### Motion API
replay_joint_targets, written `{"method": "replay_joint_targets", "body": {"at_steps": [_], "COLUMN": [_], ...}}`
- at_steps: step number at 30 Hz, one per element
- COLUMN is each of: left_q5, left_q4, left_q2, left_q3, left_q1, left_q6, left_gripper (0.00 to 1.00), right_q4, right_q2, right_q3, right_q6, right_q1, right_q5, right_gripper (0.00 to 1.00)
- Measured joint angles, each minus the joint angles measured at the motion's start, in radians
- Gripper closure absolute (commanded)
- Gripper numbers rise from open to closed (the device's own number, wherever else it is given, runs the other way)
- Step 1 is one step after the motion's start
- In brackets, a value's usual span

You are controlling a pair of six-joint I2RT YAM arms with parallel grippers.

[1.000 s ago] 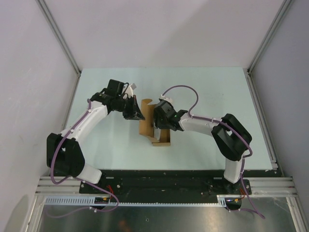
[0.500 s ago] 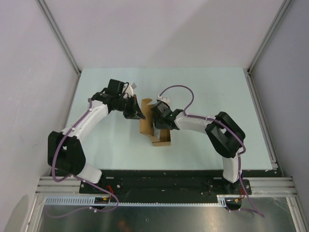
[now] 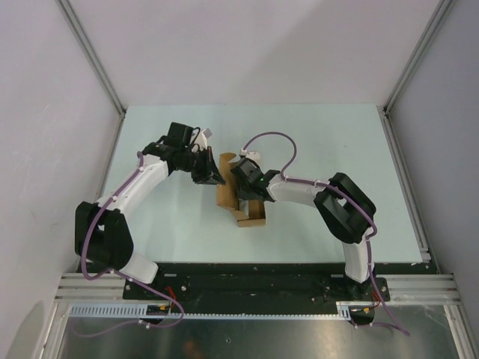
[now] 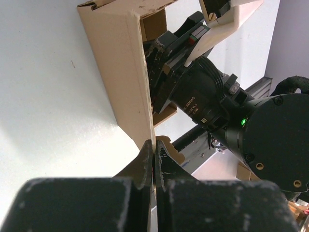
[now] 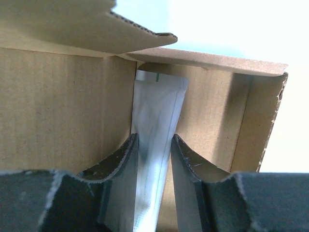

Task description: Unpack the express box

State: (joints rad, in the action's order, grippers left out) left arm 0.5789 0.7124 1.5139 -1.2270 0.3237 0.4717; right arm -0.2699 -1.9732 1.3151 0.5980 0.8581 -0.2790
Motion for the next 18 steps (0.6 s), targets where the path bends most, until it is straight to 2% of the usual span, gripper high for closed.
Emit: {"method": "replay_joint_targets", "body": {"at_steps": [2, 6, 9, 18], "left_q5": [0.000, 0.000, -0.006, -0.026], "left_q4": [0.000, 0.001, 0.001, 0.002], "left_q2": [0.002, 0.004, 0.004, 0.005], "left_q3": [-0.001, -0.002, -0.002, -0.002], "left_q1": [0.000, 0.000, 0.000, 0.000], "left_q6": [0.000, 0.002, 0.002, -0.001], "left_gripper": [0.99, 0.99, 0.99, 0.99], "right_q4": [0.000, 0.000, -0.004, -0.016], "right_q2": [0.001, 0.014, 0.040, 0.132], "right_q3": [0.000, 0.000, 0.000, 0.000], "right_q6": [0.000, -0.021, -0.039, -0.052], "right_q1": [0.000, -0.001, -0.003, -0.034], "right_q5": [-0.001, 0.007, 0.019, 0.056], "right_gripper": [0.76, 0.94, 1.00, 1.00]}}
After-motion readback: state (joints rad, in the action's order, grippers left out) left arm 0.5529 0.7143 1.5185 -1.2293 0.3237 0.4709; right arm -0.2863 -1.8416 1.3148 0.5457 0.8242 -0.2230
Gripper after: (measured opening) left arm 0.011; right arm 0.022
